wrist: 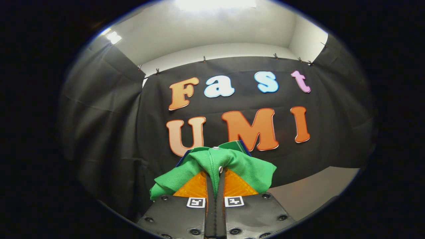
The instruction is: Put the clothes into the washing machine and then close the washing machine lid.
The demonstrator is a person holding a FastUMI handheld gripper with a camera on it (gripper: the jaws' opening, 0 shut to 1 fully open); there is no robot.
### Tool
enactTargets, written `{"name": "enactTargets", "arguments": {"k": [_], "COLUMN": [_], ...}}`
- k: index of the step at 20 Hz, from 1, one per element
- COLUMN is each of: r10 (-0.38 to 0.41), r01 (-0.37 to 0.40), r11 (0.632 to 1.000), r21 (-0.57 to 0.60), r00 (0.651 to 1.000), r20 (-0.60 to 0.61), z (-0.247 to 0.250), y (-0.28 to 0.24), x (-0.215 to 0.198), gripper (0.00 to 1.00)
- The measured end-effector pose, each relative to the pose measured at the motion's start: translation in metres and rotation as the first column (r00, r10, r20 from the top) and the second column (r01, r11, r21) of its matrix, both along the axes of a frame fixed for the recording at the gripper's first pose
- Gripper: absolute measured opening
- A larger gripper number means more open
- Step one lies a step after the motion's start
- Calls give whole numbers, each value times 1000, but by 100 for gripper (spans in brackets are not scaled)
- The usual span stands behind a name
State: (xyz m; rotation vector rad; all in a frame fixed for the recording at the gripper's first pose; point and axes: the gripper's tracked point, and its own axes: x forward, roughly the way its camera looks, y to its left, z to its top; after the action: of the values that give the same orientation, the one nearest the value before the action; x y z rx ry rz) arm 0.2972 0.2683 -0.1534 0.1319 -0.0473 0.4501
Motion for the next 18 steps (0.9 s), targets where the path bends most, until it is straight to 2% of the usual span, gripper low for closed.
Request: {"name": "enactTargets", "arguments": {"k": [3, 9, 13, 16, 18], "r10": [87, 124, 107, 56, 8], "r01": [-88, -143, -144, -112, -95], "r11": [996, 983, 981, 986, 979], "r21": [-18, -118, -128, -126, -178], "r00": [995, 979, 960, 924, 900], "r20": [-44, -161, -260, -379, -437], "z": [-16, -60, -86, -109, -116], "y": [19, 31, 39, 41, 43], "x": [-11, -17, -17, -19, -18], "gripper": [8, 8, 8, 8, 8]}}
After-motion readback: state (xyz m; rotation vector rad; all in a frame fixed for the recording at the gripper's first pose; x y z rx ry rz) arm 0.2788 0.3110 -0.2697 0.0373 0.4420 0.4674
